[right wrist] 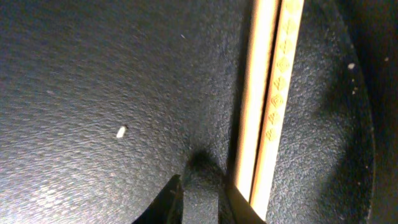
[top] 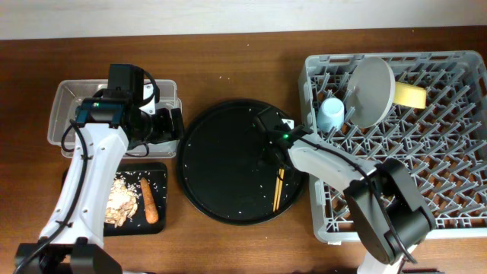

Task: Sort waste into correct bins and load items into the dishwasher rack
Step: 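Grasp one wooden chopstick on the round tray with the right gripper, then lay the chopstick diagonally in the rack and open the right gripper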

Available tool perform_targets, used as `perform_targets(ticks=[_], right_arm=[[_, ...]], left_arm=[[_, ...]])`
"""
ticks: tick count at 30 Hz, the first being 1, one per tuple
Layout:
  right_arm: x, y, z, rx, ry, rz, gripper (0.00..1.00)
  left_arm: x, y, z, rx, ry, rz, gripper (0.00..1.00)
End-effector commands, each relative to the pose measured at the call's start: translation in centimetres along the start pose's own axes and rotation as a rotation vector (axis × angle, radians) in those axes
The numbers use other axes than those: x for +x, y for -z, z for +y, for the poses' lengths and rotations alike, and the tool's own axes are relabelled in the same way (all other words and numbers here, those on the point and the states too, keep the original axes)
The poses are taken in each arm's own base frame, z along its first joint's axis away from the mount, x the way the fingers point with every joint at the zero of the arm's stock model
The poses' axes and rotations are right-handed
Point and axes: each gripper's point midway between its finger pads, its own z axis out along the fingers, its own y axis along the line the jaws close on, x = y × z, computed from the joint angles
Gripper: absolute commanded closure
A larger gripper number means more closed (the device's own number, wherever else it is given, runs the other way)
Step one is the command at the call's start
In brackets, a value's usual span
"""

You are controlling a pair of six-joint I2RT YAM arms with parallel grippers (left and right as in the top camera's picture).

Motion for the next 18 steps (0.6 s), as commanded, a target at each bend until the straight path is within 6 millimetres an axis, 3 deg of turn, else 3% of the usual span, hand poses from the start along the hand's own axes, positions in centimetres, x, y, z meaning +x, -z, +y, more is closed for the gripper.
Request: perform_targets(ticks=[1,4,7,9,18], right_arm=[[0.2,-0.8,-0.4,0.033,-0.008,0.004,0.8],[0.0,-0.6,-0.2,0.027,-0.003,-0.002,0.8],[-2.1,2.8,0.7,0.012,0.02,-0.042,0.8],[-2.3,3.5,0.5,0.02,0.017,-0.053,0.8],[-1.1,1.9,-0.7,0.077,-0.049,-0.02,0.8]], left_arm=[[-0.1,0.0,0.0,-0.003,-0.01,-0.002,0.01],[-0.1,0.0,0.0,-0.003,-0.01,-0.002,0.01],[-0.1,0.0,0.0,-0.003,-0.01,-0.002,0.01],[-0.1,0.0,0.0,-0.003,-0.01,-0.002,0.01],[-0.1,0.0,0.0,-0.003,-0.01,-0.002,0.0]])
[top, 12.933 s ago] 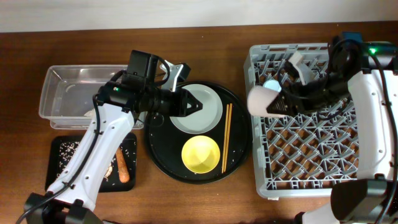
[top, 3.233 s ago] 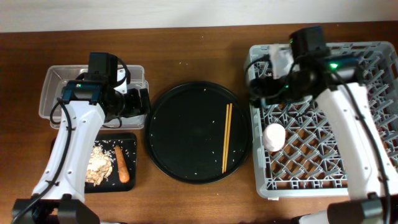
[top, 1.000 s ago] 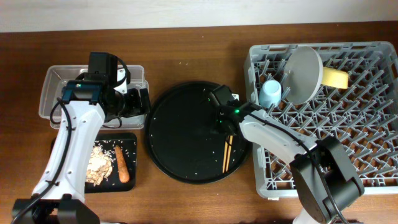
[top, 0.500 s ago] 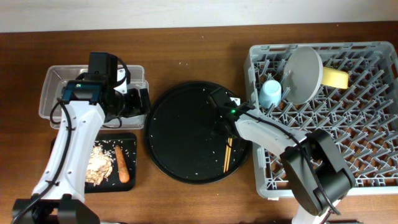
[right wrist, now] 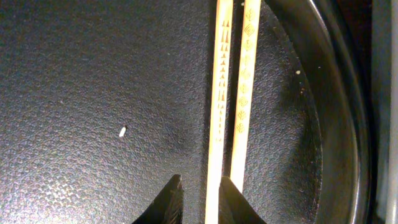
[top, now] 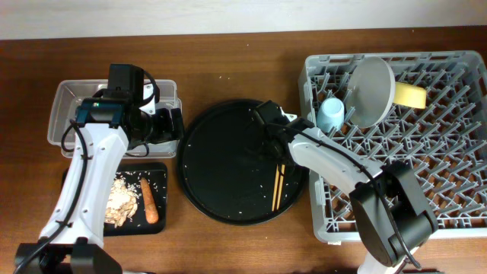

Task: Sort waste into correct bins and load items into the dishwasher rack
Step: 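Lay the chopstick diagonally in the rack and open the right gripper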

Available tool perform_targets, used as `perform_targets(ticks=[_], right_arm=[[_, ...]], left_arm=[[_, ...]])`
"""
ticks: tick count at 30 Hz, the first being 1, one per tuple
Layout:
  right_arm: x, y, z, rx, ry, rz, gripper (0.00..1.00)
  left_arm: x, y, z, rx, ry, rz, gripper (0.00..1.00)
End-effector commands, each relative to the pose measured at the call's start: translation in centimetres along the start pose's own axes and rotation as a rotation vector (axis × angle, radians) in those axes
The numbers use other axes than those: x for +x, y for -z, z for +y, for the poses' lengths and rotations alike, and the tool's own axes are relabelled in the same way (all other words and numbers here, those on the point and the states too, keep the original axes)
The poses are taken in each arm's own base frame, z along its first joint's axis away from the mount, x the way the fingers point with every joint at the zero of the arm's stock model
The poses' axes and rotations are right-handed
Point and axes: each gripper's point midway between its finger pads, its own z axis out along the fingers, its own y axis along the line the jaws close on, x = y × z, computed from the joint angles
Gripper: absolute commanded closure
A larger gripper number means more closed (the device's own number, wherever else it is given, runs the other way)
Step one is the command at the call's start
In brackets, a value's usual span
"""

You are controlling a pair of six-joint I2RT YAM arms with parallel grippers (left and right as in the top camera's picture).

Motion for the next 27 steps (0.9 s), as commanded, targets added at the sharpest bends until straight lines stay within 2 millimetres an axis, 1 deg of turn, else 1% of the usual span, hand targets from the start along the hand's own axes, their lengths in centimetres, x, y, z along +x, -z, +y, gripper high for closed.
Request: perform_targets(ticks=[1,4,6,9,10,11,12,14,15,17,18,19,21,22,23,24,26,27], right_arm=[[0.1,-0.8,-0.3,0.024,-0.025,-0.008,0.8],[1.0,-2.5,-0.8,0.044,-0.024,0.014,0.81],[1.2,-2.8,-0.9,0.051,-0.022,0.021,0.82],[1.2,-2.8,-0.9,0.051,-0.022,0.021,0.82],[1.3,-2.8,-0.9,0.052,-0.022,0.023,0.87],[1.4,-2.9,-1.0,0.053,-0.022,0.024,0.94],[1.5,-3.0,-1.0,0.056,-0.026,0.027,0.96],[1.5,-3.0,-1.0,0.053,-0.028,0.026,0.96],[1.1,-2.8,-0.7,0.042,-0.024,0.014,0.96],[-0.5,-0.9,0.9,-0.014,0.075,-0.012,0.96],[-1.9,1.6,2.4,-0.07,0.141,-0.033,0.96],[-3.4,4.7,3.2,-0.093,0.198,-0.062,0.96],[-4.7,8.8,3.4,-0.101,0.315,-0.09,0.96],[-5.1,10.6,3.2,-0.093,0.379,-0.101,0.96],[-5.7,12.7,1.8,-0.044,0.433,-0.111,0.96],[-6.3,14.3,-0.7,0.039,0.457,-0.117,0.96],[-7.0,15.9,-5.3,0.172,0.463,-0.106,0.96],[-6.9,16.2,-7.2,0.206,0.464,-0.075,0.96]], left_arm=[[-0.1,0.0,0.0,-0.003,-0.01,-0.002,0.01],[-0.1,0.0,0.0,-0.003,-0.01,-0.002,0.01],[-0.1,0.0,0.0,-0.003,-0.01,-0.002,0.01],[-0.1,0.0,0.0,-0.003,-0.01,-0.002,0.01],[-0.1,0.0,0.0,-0.003,-0.01,-0.002,0.01],[-0.1,0.0,0.0,-0.003,-0.01,-0.002,0.01],[-0.1,0.0,0.0,-0.003,-0.01,-0.002,0.01],[-0.1,0.0,0.0,-0.003,-0.01,-0.002,0.01],[-0.1,0.0,0.0,-0.003,-0.01,-0.002,0.01],[-0.1,0.0,0.0,-0.003,-0.01,-0.002,0.01],[-0.1,0.0,0.0,-0.003,-0.01,-0.002,0.01],[-0.1,0.0,0.0,-0.003,-0.01,-0.002,0.01],[-0.1,0.0,0.0,-0.003,-0.01,-0.002,0.01],[-0.1,0.0,0.0,-0.003,-0.01,-0.002,0.01],[-0.1,0.0,0.0,-0.003,-0.01,-0.002,0.01],[-0.1,0.0,0.0,-0.003,-0.01,-0.002,0.01],[-0.1,0.0,0.0,-0.003,-0.01,-0.002,0.01],[-0.1,0.0,0.0,-0.003,-0.01,-0.002,0.01]])
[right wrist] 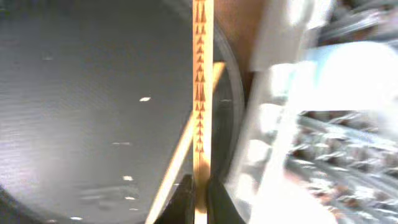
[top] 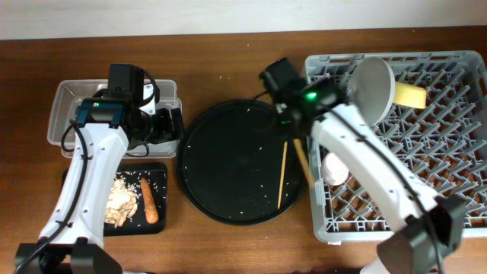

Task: Sort waste into correct bins and load items into the dishwasher rack
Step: 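Lay the chopstick diagonally in the rack and open the right gripper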

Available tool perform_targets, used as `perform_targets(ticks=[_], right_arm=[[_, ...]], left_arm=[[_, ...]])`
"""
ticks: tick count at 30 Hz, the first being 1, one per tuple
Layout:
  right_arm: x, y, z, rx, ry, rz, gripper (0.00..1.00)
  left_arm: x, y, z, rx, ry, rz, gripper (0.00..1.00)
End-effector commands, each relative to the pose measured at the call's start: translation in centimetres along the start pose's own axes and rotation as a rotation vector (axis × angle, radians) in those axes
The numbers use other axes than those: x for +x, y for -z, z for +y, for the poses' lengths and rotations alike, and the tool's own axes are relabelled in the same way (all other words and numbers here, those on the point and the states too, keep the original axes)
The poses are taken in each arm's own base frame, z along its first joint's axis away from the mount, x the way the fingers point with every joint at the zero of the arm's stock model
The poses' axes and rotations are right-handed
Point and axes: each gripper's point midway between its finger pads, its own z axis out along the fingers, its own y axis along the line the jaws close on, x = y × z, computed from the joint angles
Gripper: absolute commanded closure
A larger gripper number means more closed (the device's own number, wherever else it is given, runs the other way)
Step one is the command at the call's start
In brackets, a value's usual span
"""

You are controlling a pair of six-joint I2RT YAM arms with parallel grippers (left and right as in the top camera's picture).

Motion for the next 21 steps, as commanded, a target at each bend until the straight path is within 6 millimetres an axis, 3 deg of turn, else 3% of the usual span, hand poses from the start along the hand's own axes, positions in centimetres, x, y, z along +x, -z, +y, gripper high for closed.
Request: perform_targets(ticks=[1,4,6,9,14,18,21], right_arm=[[1.2,1.2,-6.9,0.16,0.049,0.05,0.96],[2.7,0.7,-11.2,0.192,-0.017,0.128,0.96],[4.0,0.5,-15.3,0.216,-0.133,0.174,0.96],[5.5,-0.4,-18.6,0.208,-0.243,0.215,0.96],[6.6,-3.6,-19.7,0.21,-0.223,0.232,0.96],[7.1,-3.7,-19.6,0.208,-0.22,0.248,0.96],[8.6,-3.2,-20.2,0.239,-0.219,0.311,0.96]], left_arm=[[-0.1,0.0,0.0,-0.002,-0.011,-0.003,0.01],[-0.1,0.0,0.0,-0.002,-0.011,-0.003,0.01],[-0.1,0.0,0.0,-0.002,-0.011,-0.003,0.01],[-0.1,0.0,0.0,-0.002,-0.011,-0.003,0.01],[-0.1,0.0,0.0,-0.002,-0.011,-0.003,0.01],[-0.1,0.0,0.0,-0.002,-0.011,-0.003,0.01],[-0.1,0.0,0.0,-0.002,-0.011,-0.003,0.01]])
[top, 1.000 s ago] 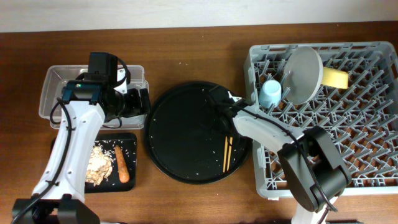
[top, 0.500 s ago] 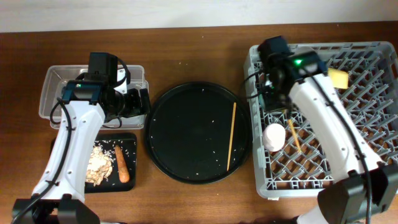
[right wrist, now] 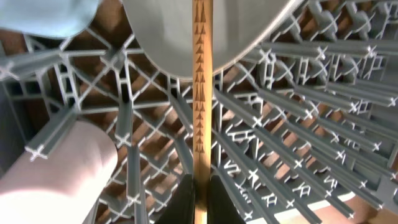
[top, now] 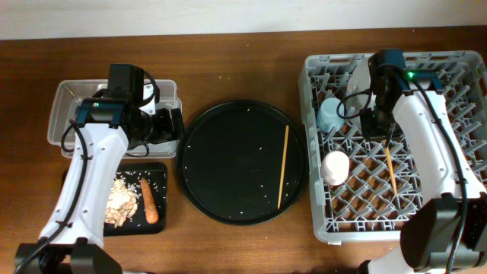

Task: Sort waste into correct bins and load items into the dishwasher rack
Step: 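Lay the chopstick diagonally in the rack and open the right gripper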

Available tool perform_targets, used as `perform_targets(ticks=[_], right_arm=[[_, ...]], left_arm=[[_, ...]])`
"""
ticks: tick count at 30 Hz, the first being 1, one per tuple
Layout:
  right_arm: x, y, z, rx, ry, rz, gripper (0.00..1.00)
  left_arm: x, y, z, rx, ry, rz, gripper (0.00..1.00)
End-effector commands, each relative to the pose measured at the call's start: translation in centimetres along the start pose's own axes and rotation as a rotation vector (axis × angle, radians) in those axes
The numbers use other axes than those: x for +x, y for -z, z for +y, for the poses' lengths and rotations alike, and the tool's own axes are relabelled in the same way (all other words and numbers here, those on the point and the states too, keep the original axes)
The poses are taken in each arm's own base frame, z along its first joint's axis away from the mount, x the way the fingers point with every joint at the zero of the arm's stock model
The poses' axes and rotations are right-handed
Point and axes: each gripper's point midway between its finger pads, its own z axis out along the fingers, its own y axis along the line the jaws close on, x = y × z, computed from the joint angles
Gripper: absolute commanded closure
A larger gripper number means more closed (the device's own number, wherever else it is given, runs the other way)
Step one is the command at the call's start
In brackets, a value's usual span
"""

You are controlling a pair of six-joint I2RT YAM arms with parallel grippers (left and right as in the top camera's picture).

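My right gripper (right wrist: 200,200) is shut on a patterned wooden chopstick (right wrist: 201,93) and holds it over the grey dishwasher rack (top: 456,190). In the overhead view that chopstick (top: 389,169) slants down across the rack's middle. A second chopstick (top: 283,167) lies on the round black tray (top: 228,160). The rack holds a grey bowl (right wrist: 205,31), a light blue cup (top: 329,114) and a white cup (top: 335,167). My left gripper (top: 166,125) hangs by the clear bin (top: 76,106); its jaws are too dark to read.
A small black tray (top: 160,175) at the front left holds a carrot (top: 150,199) and pale food scraps (top: 120,202). Rice grains dot the round tray. The rack's upright grey pegs stand close around the held chopstick.
My right gripper, with the chopstick, was at the round tray's right rim beside the rack; now it is over the rack's middle. The other chopstick stays on the tray. The left arm is still.
My right gripper was low on the round tray beside two chopsticks lying side by side. Then its jaws stood around one of them. Then it held that one up near the rack's left edge, and now holds it over the rack.
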Motion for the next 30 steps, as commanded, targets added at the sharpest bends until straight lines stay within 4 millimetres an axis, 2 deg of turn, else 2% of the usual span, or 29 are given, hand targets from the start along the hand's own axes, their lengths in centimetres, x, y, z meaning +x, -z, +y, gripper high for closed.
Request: perform_targets(ticks=[1,3,6,10,13,17,20,30], right_arm=[[1.2,-0.3,-1.6,0.039,-0.042,0.046,0.96],[1.4,-0.5,-2.1,0.035,-0.07,0.053,0.96],[0.8,-0.5,-1.1,-0.03,-0.078,0.033,0.96],[1.0,-0.6,-2.3,0.034,-0.075,0.037,0.96],[0.6,-0.8,-2.4,0.045,0.0,0.024,0.96],[0.4,-2.4,-3.8,0.05,-0.016,0.012,0.96],[0.6,-3.2,-5.6,0.038,-0.089,0.013,0.96],[0.9,-3.4,-5.5,-0.007,-0.078,0.023,0.96]], left_arm=[[-0.1,0.0,0.0,-0.003,-0.011,-0.003,0.01],[-0.1,0.0,0.0,-0.003,-0.011,-0.003,0.01],[-0.1,0.0,0.0,-0.003,-0.011,-0.003,0.01],[-0.1,0.0,0.0,-0.003,-0.011,-0.003,0.01],[-0.1,0.0,0.0,-0.003,-0.011,-0.003,0.01],[-0.1,0.0,0.0,-0.003,-0.011,-0.003,0.01],[-0.1,0.0,0.0,-0.003,-0.011,-0.003,0.01],[-0.1,0.0,0.0,-0.003,-0.011,-0.003,0.01]])
